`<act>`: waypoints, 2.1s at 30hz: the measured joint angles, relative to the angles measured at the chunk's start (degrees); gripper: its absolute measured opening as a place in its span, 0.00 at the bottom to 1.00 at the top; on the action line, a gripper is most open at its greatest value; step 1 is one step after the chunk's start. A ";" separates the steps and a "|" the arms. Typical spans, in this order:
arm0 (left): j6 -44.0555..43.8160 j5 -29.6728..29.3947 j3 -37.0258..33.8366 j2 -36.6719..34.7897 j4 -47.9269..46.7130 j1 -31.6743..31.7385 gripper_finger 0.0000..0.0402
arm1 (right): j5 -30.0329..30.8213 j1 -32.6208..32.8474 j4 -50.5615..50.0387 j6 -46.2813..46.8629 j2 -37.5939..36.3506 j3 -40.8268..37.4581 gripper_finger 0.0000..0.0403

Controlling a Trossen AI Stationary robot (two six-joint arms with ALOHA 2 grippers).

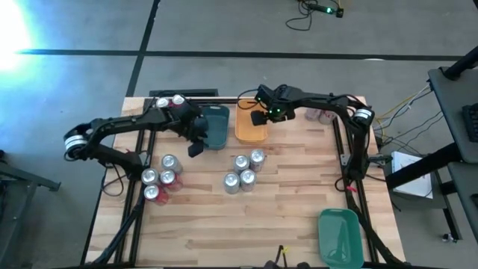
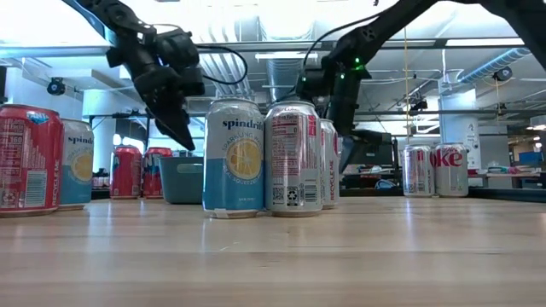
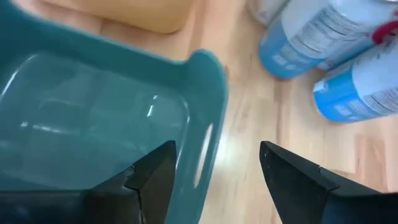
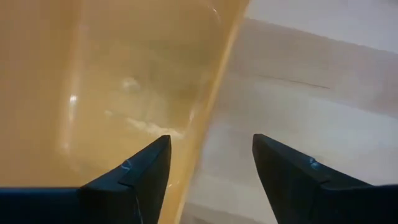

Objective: Sort soda cans
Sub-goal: Adjust the bins

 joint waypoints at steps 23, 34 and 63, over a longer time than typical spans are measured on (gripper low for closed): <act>0.81 -4.51 -0.04 9.95 -1.57 -0.15 0.26 | -1.52 0.51 5.61 3.54 7.58 -0.32 0.32; 1.61 -4.77 -0.02 8.18 -3.16 -0.15 0.01 | -1.57 1.73 8.50 3.53 7.66 -0.32 0.04; 10.91 -8.13 -0.02 6.94 -8.82 0.07 0.00 | 2.52 5.23 8.89 15.30 7.68 -0.32 0.03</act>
